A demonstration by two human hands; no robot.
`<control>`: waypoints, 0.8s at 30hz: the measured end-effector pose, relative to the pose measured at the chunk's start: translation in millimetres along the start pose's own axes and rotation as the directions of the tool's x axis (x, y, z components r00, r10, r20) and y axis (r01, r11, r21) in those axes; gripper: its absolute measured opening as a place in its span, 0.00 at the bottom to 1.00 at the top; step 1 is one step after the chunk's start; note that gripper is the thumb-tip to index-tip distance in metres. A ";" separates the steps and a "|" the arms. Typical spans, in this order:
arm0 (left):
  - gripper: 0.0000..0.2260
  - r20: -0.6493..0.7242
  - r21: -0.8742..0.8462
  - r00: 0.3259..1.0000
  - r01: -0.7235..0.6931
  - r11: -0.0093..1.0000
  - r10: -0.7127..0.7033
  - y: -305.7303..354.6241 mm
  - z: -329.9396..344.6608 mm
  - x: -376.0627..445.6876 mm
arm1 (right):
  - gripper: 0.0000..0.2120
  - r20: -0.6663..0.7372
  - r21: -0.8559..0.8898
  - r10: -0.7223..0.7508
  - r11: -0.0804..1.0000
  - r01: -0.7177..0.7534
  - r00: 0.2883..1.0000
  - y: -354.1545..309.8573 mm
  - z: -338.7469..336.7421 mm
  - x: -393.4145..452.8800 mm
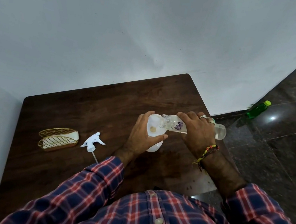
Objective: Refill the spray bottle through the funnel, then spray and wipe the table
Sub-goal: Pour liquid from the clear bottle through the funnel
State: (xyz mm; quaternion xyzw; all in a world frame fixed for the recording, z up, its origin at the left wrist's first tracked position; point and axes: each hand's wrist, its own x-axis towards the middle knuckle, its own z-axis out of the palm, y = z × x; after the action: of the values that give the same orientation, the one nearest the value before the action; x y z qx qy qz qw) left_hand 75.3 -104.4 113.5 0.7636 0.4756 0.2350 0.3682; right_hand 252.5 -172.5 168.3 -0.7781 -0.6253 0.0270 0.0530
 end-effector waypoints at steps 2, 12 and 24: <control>0.38 -0.003 -0.011 1.000 0.006 1.000 -0.006 0.2 -0.3 0.0 | 0.29 -0.005 0.008 0.002 1.000 -0.002 1.000 0.1 -0.8 0.9; 0.38 -0.029 -0.012 0.999 -0.014 1.000 0.014 0.9 0.2 -2.1 | 0.29 -0.014 0.023 -0.013 1.000 0.013 1.000 0.8 0.4 2.1; 0.38 -0.029 0.015 0.998 -0.048 0.999 0.048 -2.4 -0.3 -1.2 | 0.29 -0.043 0.006 -0.041 0.999 0.042 0.998 1.6 5.0 2.4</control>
State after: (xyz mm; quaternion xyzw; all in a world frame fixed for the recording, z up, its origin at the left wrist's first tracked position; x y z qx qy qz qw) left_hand 73.3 -104.7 111.9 0.7739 0.4642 0.2515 0.3498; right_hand 254.1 -170.2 163.3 -0.7652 -0.6399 0.0111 0.0696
